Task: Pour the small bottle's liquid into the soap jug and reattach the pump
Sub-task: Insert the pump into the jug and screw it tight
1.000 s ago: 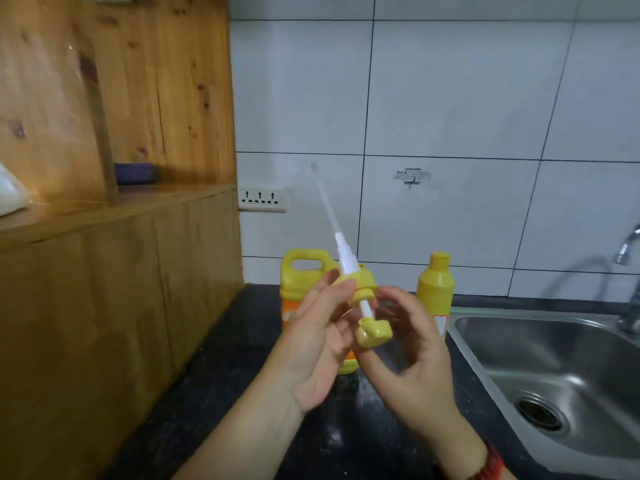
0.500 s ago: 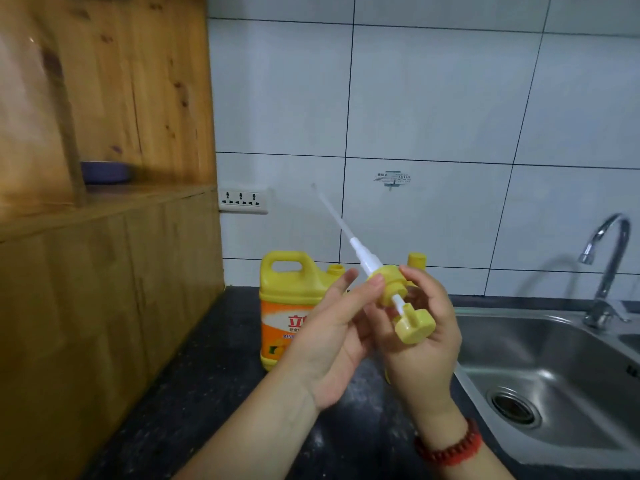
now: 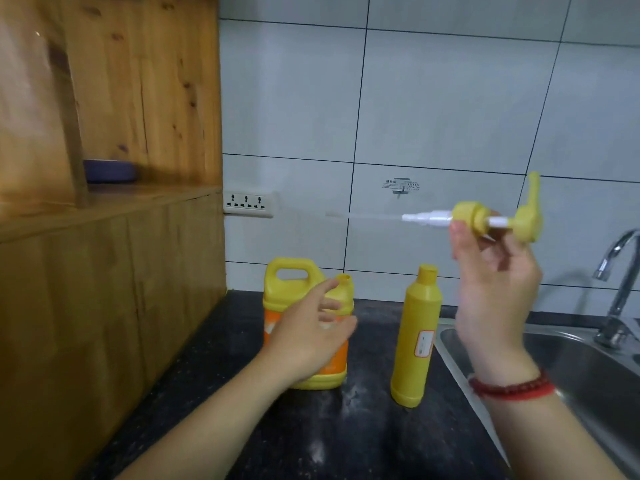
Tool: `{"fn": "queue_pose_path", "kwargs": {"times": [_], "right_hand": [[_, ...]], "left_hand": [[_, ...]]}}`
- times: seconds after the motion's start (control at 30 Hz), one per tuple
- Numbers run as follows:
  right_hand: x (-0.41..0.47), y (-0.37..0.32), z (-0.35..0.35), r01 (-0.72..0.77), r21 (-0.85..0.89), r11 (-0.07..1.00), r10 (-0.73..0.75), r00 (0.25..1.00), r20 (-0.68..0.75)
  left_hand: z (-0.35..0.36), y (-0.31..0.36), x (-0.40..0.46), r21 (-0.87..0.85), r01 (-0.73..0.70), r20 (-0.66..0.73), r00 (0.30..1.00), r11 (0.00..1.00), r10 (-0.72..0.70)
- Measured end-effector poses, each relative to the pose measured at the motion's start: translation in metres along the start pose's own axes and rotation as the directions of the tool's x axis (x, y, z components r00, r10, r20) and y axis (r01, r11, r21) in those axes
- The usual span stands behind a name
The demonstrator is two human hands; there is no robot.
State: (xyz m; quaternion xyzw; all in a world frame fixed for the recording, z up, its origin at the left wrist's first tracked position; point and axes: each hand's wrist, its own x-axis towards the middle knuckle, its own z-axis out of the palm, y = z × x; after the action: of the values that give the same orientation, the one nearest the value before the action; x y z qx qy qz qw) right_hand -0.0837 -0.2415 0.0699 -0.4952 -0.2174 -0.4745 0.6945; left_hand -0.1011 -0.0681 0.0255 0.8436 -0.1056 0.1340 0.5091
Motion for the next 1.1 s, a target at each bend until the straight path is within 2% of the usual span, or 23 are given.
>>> {"fn": "queue_pose_path", "kwargs": {"times": [0.07,0.13,0.3,0.4,0.73,1.1], "right_hand": [[0.022,-0.001,0.002,-0.027,-0.046,0.999,0.027,1.000,-0.001],[0.042,-0.004,0.007,-0.052,-0.074,0.996,0.053,0.998,0.014],[0.075,-0.008,0.025,-0.062,-0.138,0.989,0.068,0.997,0.042],[0.083,-0.006,0.035,-0.066,-0.108,0.992,0.073,0.995,0.066],[0.082,0.007,0.059,-0.063,-0.180,0.982,0.092,0.983,0.162],[0.077,0.024,0.062,-0.067,-0.235,0.970,0.118,0.970,0.211]], "left_hand": [[-0.011,-0.015,0.012,0.290,-0.023,-0.093,0.994,0.957,0.052],[-0.022,-0.025,0.025,0.466,-0.043,-0.146,0.981,0.884,0.125],[-0.037,-0.035,0.051,0.612,-0.057,-0.165,0.966,0.789,0.198],[-0.038,-0.038,0.060,0.654,-0.071,-0.125,0.972,0.753,0.200],[-0.037,-0.048,0.082,0.704,-0.067,-0.016,0.994,0.707,0.111],[-0.034,-0.051,0.085,0.655,-0.047,-0.068,0.990,0.754,0.120]]}}
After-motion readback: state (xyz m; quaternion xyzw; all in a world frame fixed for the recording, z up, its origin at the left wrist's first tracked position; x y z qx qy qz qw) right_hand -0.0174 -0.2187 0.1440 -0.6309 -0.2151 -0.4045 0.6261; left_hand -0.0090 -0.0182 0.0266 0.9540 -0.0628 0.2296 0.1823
